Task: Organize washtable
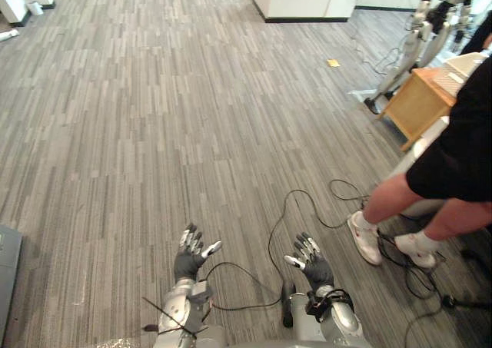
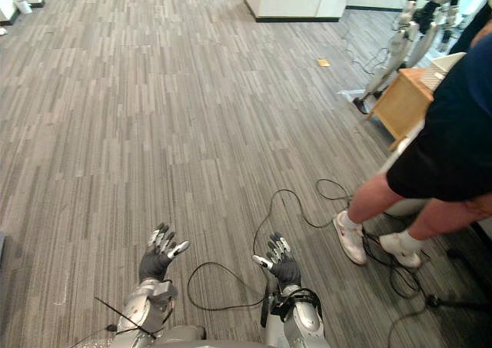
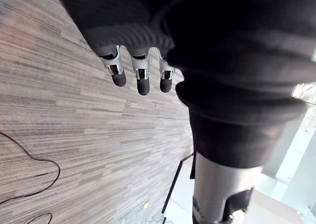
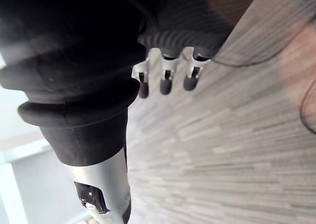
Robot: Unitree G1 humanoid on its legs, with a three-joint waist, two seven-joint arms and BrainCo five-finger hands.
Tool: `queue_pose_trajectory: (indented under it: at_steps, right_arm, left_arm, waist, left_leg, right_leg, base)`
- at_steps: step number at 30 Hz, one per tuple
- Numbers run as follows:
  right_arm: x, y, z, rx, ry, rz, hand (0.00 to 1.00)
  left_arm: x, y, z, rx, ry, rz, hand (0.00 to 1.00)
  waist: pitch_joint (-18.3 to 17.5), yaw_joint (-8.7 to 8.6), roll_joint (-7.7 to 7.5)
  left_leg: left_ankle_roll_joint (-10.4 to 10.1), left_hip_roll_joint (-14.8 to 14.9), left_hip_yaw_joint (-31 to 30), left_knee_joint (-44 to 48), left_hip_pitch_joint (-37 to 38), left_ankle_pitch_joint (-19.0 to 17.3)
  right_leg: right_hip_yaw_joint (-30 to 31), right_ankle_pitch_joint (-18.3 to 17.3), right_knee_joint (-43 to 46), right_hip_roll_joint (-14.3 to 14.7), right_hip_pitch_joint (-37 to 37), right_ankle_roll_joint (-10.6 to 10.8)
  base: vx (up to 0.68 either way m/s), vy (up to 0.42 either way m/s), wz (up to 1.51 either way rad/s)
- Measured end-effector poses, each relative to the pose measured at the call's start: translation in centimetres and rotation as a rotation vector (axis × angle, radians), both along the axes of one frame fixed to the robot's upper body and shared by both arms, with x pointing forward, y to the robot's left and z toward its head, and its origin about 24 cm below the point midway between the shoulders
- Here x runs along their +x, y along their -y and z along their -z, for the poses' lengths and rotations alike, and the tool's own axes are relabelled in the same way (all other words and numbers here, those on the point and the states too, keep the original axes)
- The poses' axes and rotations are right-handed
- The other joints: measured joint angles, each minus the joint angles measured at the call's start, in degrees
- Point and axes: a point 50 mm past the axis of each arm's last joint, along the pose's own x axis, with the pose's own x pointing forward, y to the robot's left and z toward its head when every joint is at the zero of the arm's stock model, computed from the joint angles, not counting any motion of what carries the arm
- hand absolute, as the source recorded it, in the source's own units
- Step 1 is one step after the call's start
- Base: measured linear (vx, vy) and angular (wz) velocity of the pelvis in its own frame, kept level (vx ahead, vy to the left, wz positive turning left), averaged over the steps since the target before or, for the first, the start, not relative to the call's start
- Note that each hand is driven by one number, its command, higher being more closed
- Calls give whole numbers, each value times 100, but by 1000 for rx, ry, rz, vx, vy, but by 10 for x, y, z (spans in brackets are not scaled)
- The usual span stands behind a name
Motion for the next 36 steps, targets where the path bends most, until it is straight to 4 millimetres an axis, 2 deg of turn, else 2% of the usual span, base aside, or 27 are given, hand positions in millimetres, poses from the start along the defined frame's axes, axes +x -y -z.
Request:
queue_pose_trajectory:
  at_steps: [1,2,3,5,6,8,9,11,12,13,15,16,17,18,20,22,23,25,26,27,29,30,32,33,34,35,36]
  right_arm:
    - [0,1,-4,-9,16,-12,0]
    - [4,1,-9,-19,46,-35,0]
    - [9,2,-15,-34,78,-55,0]
    - [10,2,-18,-34,92,-65,0]
    - [10,0,-20,-22,106,-71,0]
    - [11,2,-22,-10,111,-49,0]
    - [13,1,-23,-5,115,-33,0]
    - [16,1,-26,-7,129,-34,0]
    - [22,-1,-30,-8,150,-46,0]
    - [24,-2,-32,-8,160,-51,0]
    - [30,-5,-36,-9,189,-72,0]
    - [31,-6,-36,-15,193,-80,0]
    - [31,-7,-32,-19,175,-81,0]
    - [29,-10,-25,-26,145,-100,0]
    - [29,-15,-25,-28,146,-122,0]
    - [27,-19,-21,-20,125,-126,0]
    - [28,-21,-21,-14,125,-122,0]
    - [28,-23,-15,-6,99,-114,0]
    - [30,-24,-13,-7,92,-118,0]
    - [27,-25,-10,-5,75,-120,0]
    - [24,-24,-8,-5,64,-116,0]
    - [24,-23,-8,-5,65,-114,0]
    - [25,-21,-12,-9,83,-110,0]
    - [25,-17,-14,-19,91,-107,0]
    - [21,-13,-14,-24,87,-96,0]
    - [18,-10,-17,-27,98,-92,0]
    - [14,-9,-23,-27,119,-89,0]
  left_arm:
    - [-3,3,0,-12,-4,-3,0]
    - [-3,7,-1,-30,0,-11,0]
    - [-3,13,-2,-53,2,-9,0]
    - [-3,18,-2,-60,6,17,0]
    - [-3,19,-2,-59,9,40,0]
    - [0,23,-4,-60,23,69,0]
    - [1,23,-4,-61,28,77,0]
    - [3,23,-6,-61,36,77,0]
    - [3,19,-6,-58,40,62,0]
    - [3,18,-7,-56,40,56,0]
    - [0,11,-9,-55,49,22,0]
    - [-4,8,-14,-55,67,-1,0]
    - [-6,5,-13,-48,61,-9,0]
    - [-4,1,-16,-40,68,-37,0]
    - [-1,0,-27,-47,117,-53,0]
    - [-4,-7,-34,-33,148,-76,0]
    - [-6,-13,-34,-22,146,-102,0]
    - [-8,-21,-34,8,137,-123,0]
    - [-8,-24,-34,21,136,-124,0]
    - [-8,-25,-34,25,132,-138,0]
    - [-7,-25,-35,26,141,-140,0]
    - [-6,-26,-36,39,143,-141,0]
    - [-3,-25,-38,41,152,-142,0]
    - [2,-23,-40,37,168,-131,0]
    - [7,-20,-42,36,183,-120,0]
    - [9,-19,-44,33,191,-119,0]
    - [6,-18,-41,27,176,-126,0]
  waist:
    - [-133,-25,114]
    - [-175,-28,272]
    - [-187,-59,382]
    - [-167,-66,458]
    - [-157,-31,456]
    - [-92,-11,462]
    - [-35,72,369]
    - [25,258,264]
    - [41,390,288]
    - [46,426,285]
    - [53,622,253]
    - [42,685,332]
    - [10,713,299]
    - [-30,700,149]
    - [-55,694,29]
    - [-276,718,-306]
    - [-313,684,-426]
    - [-302,549,-490]
    - [-259,524,-434]
    - [-212,504,-355]
    - [-176,477,-229]
    - [-179,353,-136]
    - [-157,164,-75]
    - [-117,71,-14]
    - [-109,72,-1]
    - [-124,88,-1]
    - [-132,71,16]
  left_leg:
    - [-165,169,4,-113,258,39]
    - [-274,367,160,495,53,110]
    - [-488,557,252,1767,-507,549]
    - [-664,795,380,2925,-977,1474]
    - [-634,1084,522,4281,-1548,2428]
    - [-242,1218,703,5425,-2125,2090]
    - [-81,1126,913,5772,-2496,1781]
    - [-48,968,1212,5516,-3099,1379]
    - [-103,860,1308,4638,-3548,1228]
    - [-148,807,1311,4129,-3671,1209]
    - [-516,630,1253,2039,-3706,1439]
    - [-794,676,1103,937,-3613,2101]
    - [-756,638,1199,1081,-3541,2357]
    - [-528,601,1315,1600,-3678,1993]
    - [-295,596,1412,2204,-3777,1535]
    - [-81,475,1853,2503,-3566,1068]
    - [-8,346,2023,2388,-3206,823]
    - [109,121,2132,2003,-2567,636]
    - [137,49,2119,1777,-2196,543]
    - [143,-17,2105,1290,-1503,533]
    - [139,-19,1986,846,-968,530]
    - [125,0,1776,405,-514,522]
    - [53,63,1517,261,-287,425]
    - [-39,171,1259,297,-108,288]
    - [-97,251,1045,281,149,191]
    - [-172,327,912,306,334,33]
    - [-253,389,693,358,598,-124]
  right_leg:
    - [-227,-29,413,123,-46,-51]
    - [-338,-370,870,269,-110,-227]
    - [-497,-694,1043,394,33,-378]
    - [-613,-874,834,595,429,-516]
    - [-668,-1063,357,819,1129,-617]
    - [-645,-1158,-51,999,1821,-699]
    - [-543,-1182,-370,997,2342,-727]
    - [-349,-1206,-802,939,2945,-767]
    - [-220,-1265,-1076,858,3308,-856]
    - [-150,-1327,-1150,790,3422,-845]
    - [98,-1703,-1333,511,3743,-640]
    - [440,-2099,-1475,412,4097,-581]
    - [619,-2202,-1490,339,4199,-656]
    - [947,-2039,-1340,220,4152,-640]
    - [1376,-1759,-781,139,3947,-439]
    - [1781,-1494,145,-118,3589,-111]
    - [1888,-1043,1133,-192,3226,287]
    - [1887,-195,3026,-118,2454,1095]
    - [1744,-263,3981,-49,2011,1025]
    - [1124,-619,4923,-1,1450,477]
    - [525,-976,5129,12,1084,-39]
    - [10,-1361,4918,42,570,-332]
    - [-115,-1582,4085,168,61,-376]
    - [-21,-1508,2632,280,-238,-306]
    - [170,-1086,927,309,-237,-118]
    - [323,-795,-84,292,-163,-133]
    - [453,-441,35,301,-158,-12]
  base:
    - [551,-215,29]
    - [821,-356,10]
    - [844,-342,-8]
    - [719,-302,-7]
    - [715,-288,-2]
    - [671,-226,-8]
    - [769,-150,-28]
    - [628,-55,-41]
    - [481,36,-50]
    - [718,93,-81]
    - [606,197,-89]
    - [639,287,-84]
    - [763,368,-84]
    - [643,318,-43]
    - [648,307,-29]
    - [721,280,-50]
    - [648,224,-42]
    - [576,130,-7]
    - [632,94,6]
    - [521,64,5]
    - [524,40,17]
    - [507,3,40]
    - [484,-99,83]
    - [739,-262,135]
    - [768,-348,152]
    - [808,-433,148]
    - [591,-369,122]
